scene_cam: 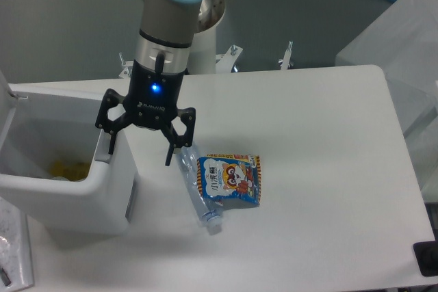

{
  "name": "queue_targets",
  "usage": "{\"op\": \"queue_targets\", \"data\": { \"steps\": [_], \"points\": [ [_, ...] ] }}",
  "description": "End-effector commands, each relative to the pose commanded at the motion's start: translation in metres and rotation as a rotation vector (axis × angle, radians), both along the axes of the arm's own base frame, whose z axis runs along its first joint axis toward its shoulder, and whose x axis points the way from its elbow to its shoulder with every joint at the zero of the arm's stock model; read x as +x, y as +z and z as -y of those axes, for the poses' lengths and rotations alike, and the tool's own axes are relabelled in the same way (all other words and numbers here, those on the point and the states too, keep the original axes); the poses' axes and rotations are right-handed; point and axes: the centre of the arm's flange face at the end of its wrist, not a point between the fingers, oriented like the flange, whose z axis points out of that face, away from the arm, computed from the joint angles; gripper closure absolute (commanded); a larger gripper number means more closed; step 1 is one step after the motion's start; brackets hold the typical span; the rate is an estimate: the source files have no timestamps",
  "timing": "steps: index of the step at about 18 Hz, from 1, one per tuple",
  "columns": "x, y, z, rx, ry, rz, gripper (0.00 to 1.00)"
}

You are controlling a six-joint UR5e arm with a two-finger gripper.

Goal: Open the trash can

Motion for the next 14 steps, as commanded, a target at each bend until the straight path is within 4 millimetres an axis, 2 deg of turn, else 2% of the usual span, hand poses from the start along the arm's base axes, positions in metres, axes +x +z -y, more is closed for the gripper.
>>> {"op": "queue_targets", "data": {
  "steps": [4, 8, 11, 13, 14],
  "points": [
    [-0.053, -0.003, 0.014, -0.009, -0.028, -0.091, 0.00],
    [-0.102, -0.039, 0.024, -0.127, -0.082, -0.211, 0.00],
    [-0.154, -0.079, 0.049, -0.265, -0.034, -0.252, 0.00],
    [-0.173, -0.105, 0.055, -0.318, -0.052, -0.250, 0.00],
    [-0.183, -0.115, 0.066, -0.344, -0.046, -0.249, 0.00]
  ]
}}
